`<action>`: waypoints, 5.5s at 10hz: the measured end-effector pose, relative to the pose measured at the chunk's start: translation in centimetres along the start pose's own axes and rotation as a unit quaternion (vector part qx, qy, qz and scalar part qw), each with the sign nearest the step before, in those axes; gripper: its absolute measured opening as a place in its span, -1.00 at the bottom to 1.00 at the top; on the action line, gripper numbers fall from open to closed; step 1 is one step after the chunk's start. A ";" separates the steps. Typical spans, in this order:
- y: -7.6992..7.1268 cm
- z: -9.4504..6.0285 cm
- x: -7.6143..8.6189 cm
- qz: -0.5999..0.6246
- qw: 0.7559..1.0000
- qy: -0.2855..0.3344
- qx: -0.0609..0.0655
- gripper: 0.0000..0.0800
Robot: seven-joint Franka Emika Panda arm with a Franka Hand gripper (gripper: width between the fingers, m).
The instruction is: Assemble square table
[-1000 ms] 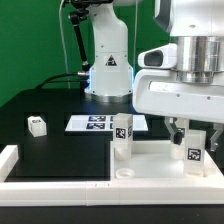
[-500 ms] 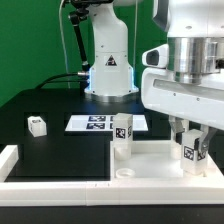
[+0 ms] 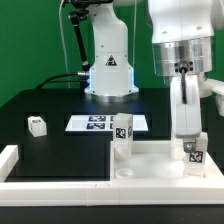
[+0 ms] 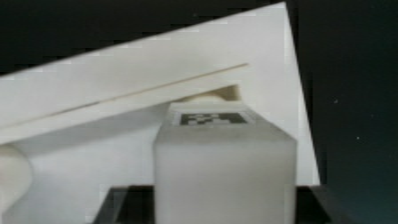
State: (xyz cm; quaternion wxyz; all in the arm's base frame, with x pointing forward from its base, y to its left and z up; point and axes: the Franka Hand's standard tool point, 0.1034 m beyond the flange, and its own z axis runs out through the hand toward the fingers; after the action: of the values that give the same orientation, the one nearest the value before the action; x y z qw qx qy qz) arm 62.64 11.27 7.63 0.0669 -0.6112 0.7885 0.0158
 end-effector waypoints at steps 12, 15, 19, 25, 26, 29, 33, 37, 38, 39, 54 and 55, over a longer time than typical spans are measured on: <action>-0.2 -0.4 -1.2 -0.619 0.783 0.057 -0.034 0.62; -0.2 -0.4 -1.3 -0.621 0.781 0.058 -0.031 0.35; -0.2 -0.3 -1.1 -0.543 0.837 0.061 -0.027 -0.27; 0.0 -0.1 -1.1 -0.056 0.998 0.012 0.006 -0.27; 0.0 -0.1 -1.1 -0.010 1.000 0.007 0.009 -0.27; 0.0 0.0 -1.0 0.020 1.000 0.008 0.009 -0.07; 0.5 0.6 -1.4 -0.240 0.970 0.015 0.018 0.58; 0.2 0.4 -1.2 -0.461 0.886 0.041 0.003 0.62; -0.2 0.1 -1.2 -0.544 0.837 0.053 -0.006 0.62; -0.8 -0.2 -0.9 -0.646 0.761 0.055 -0.017 0.62; -0.4 -0.1 0.3 -0.085 0.996 -0.004 -0.008 -0.27; -0.3 -0.1 0.2 -0.058 0.998 -0.003 -0.008 -0.27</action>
Offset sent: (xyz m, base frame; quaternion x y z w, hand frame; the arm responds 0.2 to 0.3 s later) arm 0.0023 0.0256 0.0091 -0.0395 0.0576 -0.3557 0.9320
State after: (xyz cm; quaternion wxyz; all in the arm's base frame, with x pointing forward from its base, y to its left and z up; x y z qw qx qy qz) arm 62.92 10.99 7.71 0.0652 -0.6565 0.7512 0.0203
